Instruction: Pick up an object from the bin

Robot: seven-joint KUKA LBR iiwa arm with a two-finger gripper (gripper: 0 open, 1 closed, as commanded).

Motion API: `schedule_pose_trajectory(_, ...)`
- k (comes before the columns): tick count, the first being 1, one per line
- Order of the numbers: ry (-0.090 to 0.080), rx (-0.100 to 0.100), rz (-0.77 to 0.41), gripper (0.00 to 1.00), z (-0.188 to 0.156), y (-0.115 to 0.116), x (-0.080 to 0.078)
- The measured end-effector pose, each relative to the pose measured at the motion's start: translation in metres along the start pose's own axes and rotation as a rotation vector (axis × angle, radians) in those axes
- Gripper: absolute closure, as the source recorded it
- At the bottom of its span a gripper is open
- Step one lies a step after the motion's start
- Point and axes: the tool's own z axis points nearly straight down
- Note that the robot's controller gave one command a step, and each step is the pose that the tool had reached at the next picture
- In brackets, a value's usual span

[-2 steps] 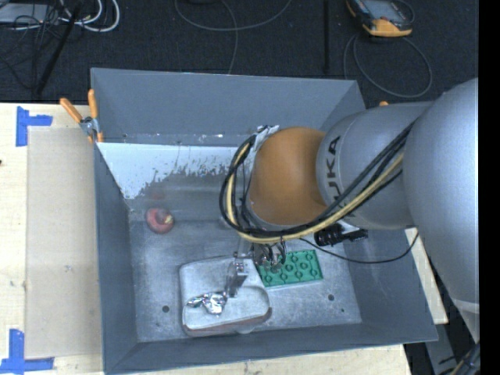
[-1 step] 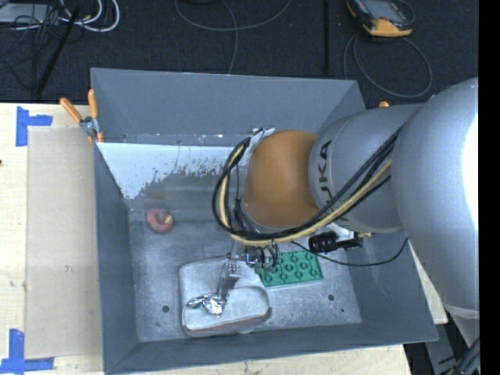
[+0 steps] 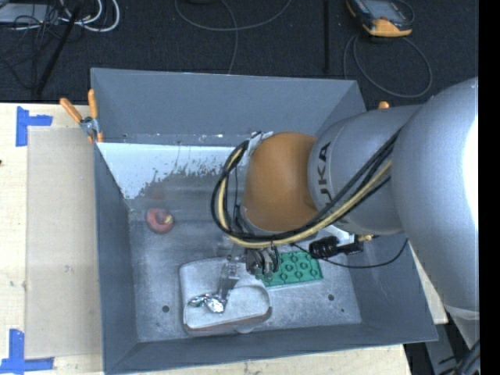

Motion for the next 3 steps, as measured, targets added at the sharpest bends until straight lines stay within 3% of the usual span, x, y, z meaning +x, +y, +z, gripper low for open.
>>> schedule_pose_trajectory(1, -0.038, -0.008, 0.004, 0.0, -0.0002, -0.0004, -0.0077)
schedule_pose_trajectory(2, 0.0, 0.0, 0.001, 1.0, 0.0001, -0.0001, -0.0001)
schedule_pose_trajectory(3, -0.038, -0.008, 0.004, 0.0, 0.0, -0.0004, -0.0076)
